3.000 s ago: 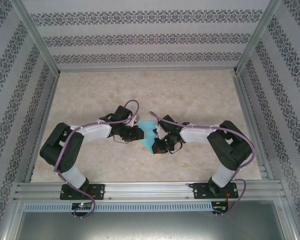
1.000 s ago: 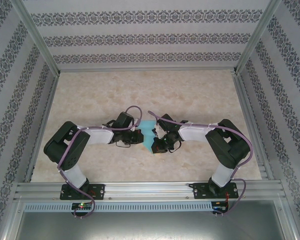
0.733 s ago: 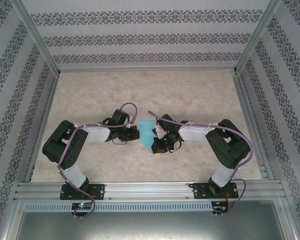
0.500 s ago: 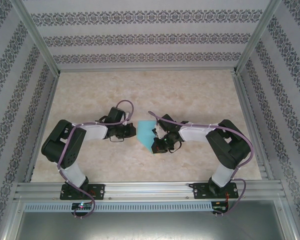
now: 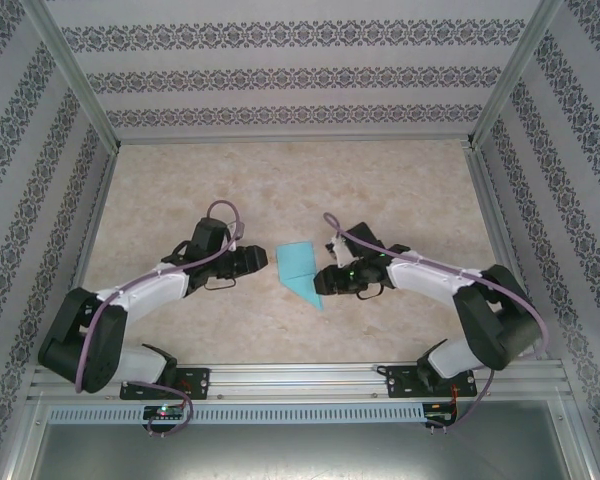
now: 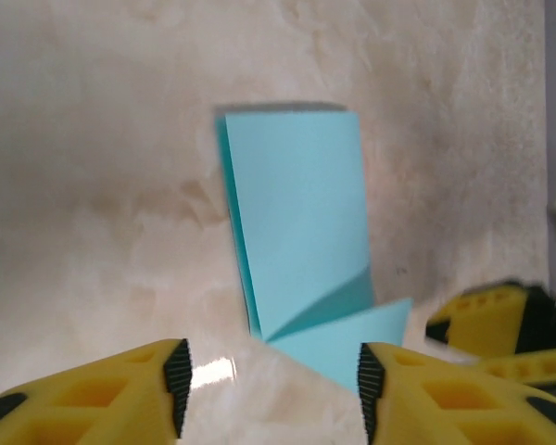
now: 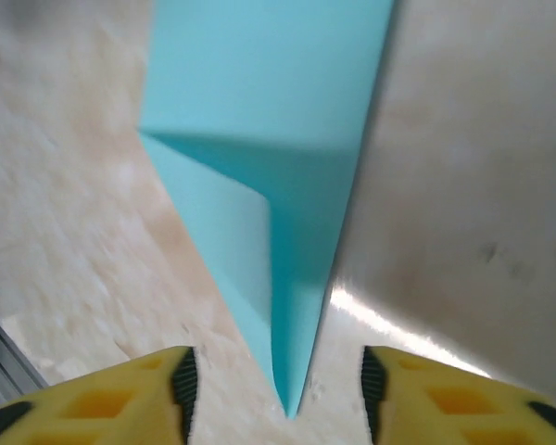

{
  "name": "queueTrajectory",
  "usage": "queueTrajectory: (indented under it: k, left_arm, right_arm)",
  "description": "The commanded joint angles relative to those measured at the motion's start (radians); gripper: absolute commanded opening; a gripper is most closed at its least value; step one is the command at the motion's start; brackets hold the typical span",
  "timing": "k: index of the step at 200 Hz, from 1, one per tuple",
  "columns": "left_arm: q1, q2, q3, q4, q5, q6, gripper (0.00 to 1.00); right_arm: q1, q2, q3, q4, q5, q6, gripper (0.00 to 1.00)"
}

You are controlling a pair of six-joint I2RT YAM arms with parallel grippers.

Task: Fold a paper plane with a square sheet of paper (fold left side to right side)
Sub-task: Third fold the triangle at the center of the table, then fourth fold the wing at the center of the table.

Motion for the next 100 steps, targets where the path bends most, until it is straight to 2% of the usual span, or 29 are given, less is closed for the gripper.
queueTrajectory:
  k: [1, 11, 32, 59, 78, 100]
  left_arm:
    - [-0.026, -0.040, -0.048, 0.073, 0.022, -0.149, 0.58]
    - [-0.034, -0.041, -0.064, 0.102, 0.020, -0.185, 0.61]
    - [-0.047, -0.015, -0.076, 0.151, 0.019, -0.241, 0.63]
    - [-0.074, 0.037, -0.059, 0.180, 0.019, -0.276, 0.63]
    - [-0.099, 0.075, -0.034, 0.190, 0.020, -0.285, 0.64]
    - [-0.125, 0.094, -0.019, 0.185, -0.008, -0.293, 0.65]
  right_arm:
    - [-0.038, -0.010, -0.011, 0.135, -0.064, -0.058, 0.59]
    - [-0.036, 0.017, 0.010, 0.143, -0.102, -0.091, 0.62]
    - [-0.029, 0.096, 0.050, 0.147, -0.131, -0.123, 0.63]
    - [-0.016, 0.181, 0.081, 0.159, -0.133, -0.134, 0.58]
    - [-0.009, 0.219, 0.095, 0.165, -0.147, -0.137, 0.46]
    - [-0.010, 0.223, 0.091, 0.165, -0.141, -0.142, 0.24]
